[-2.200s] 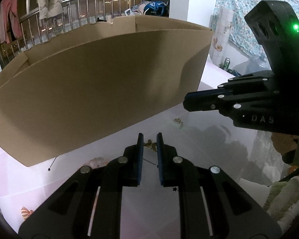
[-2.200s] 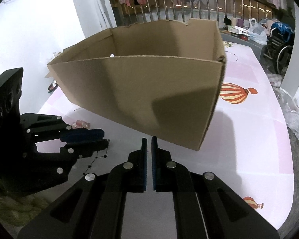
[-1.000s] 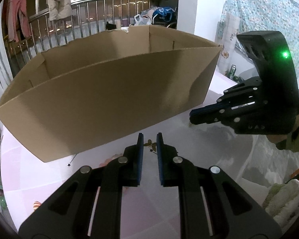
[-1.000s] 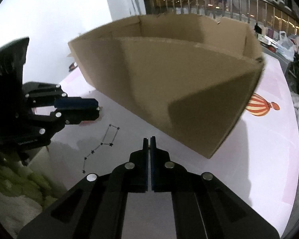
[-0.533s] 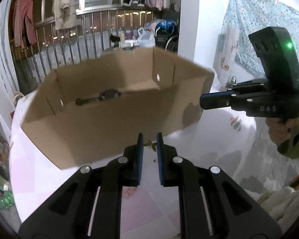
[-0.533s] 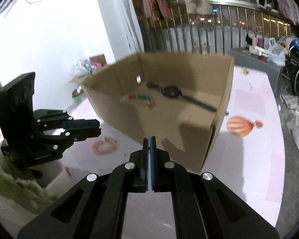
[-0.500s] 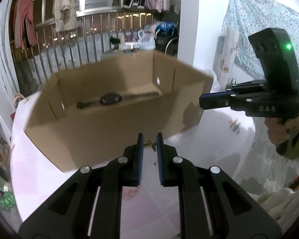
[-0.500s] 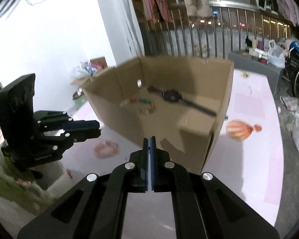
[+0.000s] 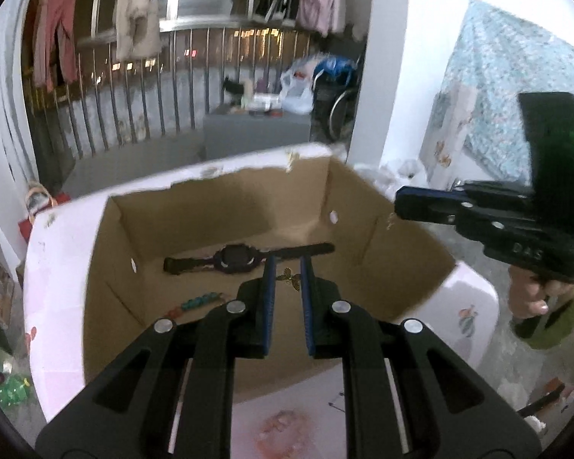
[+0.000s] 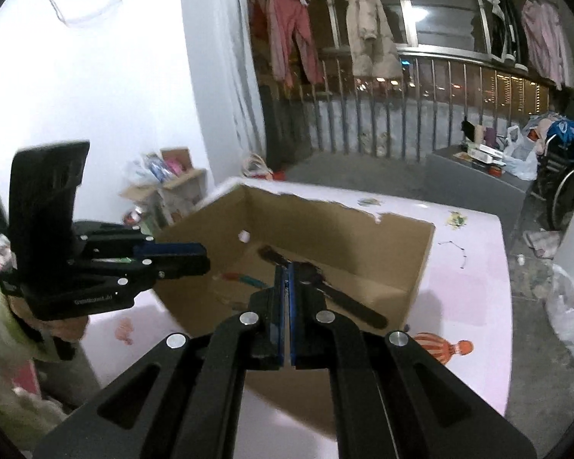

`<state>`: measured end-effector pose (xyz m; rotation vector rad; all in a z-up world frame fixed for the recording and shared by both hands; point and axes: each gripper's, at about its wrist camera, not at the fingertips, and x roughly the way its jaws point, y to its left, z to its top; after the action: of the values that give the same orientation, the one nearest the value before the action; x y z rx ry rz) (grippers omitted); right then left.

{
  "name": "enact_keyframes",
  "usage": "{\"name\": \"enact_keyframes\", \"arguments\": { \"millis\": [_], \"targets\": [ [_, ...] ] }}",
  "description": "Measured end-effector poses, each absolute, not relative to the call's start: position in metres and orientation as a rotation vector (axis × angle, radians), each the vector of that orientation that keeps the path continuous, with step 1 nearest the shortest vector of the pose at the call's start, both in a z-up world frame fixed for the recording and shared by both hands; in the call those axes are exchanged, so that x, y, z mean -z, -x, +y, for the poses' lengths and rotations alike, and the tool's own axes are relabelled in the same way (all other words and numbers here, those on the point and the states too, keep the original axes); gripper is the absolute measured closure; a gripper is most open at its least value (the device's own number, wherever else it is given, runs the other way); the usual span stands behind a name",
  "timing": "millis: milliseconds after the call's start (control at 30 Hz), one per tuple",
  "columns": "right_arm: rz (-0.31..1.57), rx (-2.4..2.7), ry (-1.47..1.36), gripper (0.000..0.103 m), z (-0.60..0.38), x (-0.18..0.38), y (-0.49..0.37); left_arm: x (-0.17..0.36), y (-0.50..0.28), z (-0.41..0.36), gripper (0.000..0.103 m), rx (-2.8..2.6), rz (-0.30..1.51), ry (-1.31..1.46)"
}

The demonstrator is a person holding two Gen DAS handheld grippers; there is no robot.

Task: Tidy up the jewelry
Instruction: 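Carry the gold charm with the left gripper into the box and open, then withdraw the open left gripper from the box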

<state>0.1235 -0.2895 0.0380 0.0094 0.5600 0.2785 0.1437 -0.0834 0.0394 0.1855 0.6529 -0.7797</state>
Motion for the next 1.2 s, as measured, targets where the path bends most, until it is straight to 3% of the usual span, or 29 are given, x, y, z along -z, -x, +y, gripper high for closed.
{"name": "enact_keyframes", "arguments": {
  "millis": [200, 267, 333, 367, 433, 500, 1033, 1200],
  "targets": [
    [0.704, -0.22, 0.048, 0.101, -0.285, -0.017, -0.153, -0.018, -0.178, -0.094, 0.091, 0.757, 0.769, -0.181],
    [0.745, -0.205, 0.063, 0.1, -0.282, -0.012, -0.158, -0.016, -0.181, -0.095, 0.081, 0.751, 0.78, -0.18],
    [0.765, -0.193, 0.076, 0.098, -0.279, -0.01, -0.159, -0.016, -0.182, -0.092, 0.063, 0.717, 0.782, -0.179],
    [0.77, -0.19, 0.078, 0.097, -0.277, -0.009, -0.158, -0.017, -0.181, -0.091, 0.062, 0.711, 0.777, -0.179],
    [0.772, -0.179, 0.071, 0.083, -0.276, -0.01, -0.155, -0.021, -0.178, -0.088, 0.051, 0.693, 0.766, -0.176],
    [0.767, -0.176, 0.058, 0.078, -0.275, -0.011, -0.149, -0.025, -0.172, -0.084, 0.045, 0.675, 0.755, -0.169],
    [0.683, -0.161, -0.017, 0.052, -0.256, -0.041, -0.1, -0.055, -0.111, -0.038, 0.032, 0.616, 0.675, -0.107],
    [0.682, -0.17, -0.03, 0.051, -0.245, -0.041, -0.088, -0.057, -0.093, -0.019, 0.03, 0.581, 0.668, -0.079]
  ]
}}
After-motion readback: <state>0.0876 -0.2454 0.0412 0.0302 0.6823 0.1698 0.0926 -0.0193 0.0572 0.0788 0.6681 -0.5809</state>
